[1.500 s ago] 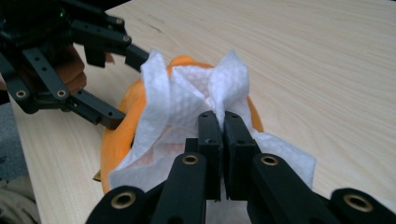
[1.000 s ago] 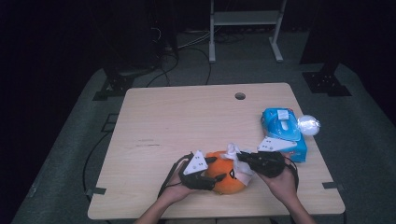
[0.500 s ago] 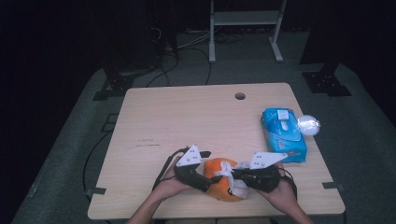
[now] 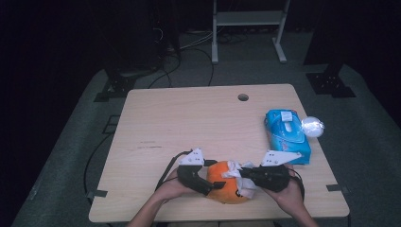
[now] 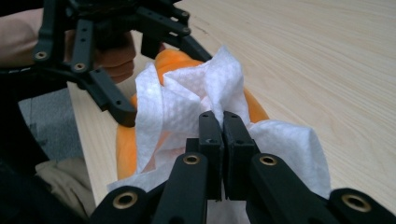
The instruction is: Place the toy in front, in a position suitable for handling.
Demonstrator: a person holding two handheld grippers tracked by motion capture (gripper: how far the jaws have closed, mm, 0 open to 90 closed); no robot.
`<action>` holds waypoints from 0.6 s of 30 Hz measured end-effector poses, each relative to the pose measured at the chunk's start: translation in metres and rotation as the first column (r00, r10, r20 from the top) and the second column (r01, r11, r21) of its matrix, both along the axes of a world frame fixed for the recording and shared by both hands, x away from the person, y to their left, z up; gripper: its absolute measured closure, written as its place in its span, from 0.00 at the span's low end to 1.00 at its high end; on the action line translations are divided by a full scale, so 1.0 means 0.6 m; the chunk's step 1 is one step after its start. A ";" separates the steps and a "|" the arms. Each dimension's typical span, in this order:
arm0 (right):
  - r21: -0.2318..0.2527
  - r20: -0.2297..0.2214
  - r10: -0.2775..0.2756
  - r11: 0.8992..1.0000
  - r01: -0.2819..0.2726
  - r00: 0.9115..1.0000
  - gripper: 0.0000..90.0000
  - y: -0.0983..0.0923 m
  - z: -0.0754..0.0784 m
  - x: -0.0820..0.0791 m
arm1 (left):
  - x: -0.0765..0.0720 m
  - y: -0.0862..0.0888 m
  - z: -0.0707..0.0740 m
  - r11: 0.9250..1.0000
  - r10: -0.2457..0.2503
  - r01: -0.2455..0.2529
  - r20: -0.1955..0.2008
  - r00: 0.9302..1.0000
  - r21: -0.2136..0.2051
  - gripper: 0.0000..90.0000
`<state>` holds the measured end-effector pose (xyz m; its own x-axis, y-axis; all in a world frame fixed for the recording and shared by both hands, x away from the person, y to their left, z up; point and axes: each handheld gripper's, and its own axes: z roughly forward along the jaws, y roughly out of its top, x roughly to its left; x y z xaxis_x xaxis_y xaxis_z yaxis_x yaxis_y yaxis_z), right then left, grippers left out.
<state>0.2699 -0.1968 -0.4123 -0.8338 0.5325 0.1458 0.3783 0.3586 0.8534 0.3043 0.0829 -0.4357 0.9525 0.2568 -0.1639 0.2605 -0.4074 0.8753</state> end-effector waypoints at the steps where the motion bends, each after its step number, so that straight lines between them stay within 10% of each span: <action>1: 0.004 -0.001 -0.019 1.000 0.019 1.000 0.97 0.000 -0.001 0.000 | -0.001 0.001 0.001 1.000 -0.005 0.005 0.003 1.000 0.006 0.19; 13: -0.016 -0.014 0.098 0.995 -0.099 0.995 0.97 0.016 -0.003 -0.006 | -0.005 -0.016 -0.002 0.999 -0.010 0.010 0.002 1.000 0.042 0.07; 18: 0.015 -0.002 0.032 0.999 -0.032 0.999 0.97 0.007 0.006 0.002 | -0.011 -0.011 0.009 0.999 0.034 -0.038 0.120 0.992 0.032 0.35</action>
<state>0.2709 -0.1927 -0.4088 -0.8502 0.5030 0.1554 0.3683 0.3575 0.8582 0.2976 0.0766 -0.4301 0.9547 0.2950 -0.0402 0.1700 -0.4295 0.8869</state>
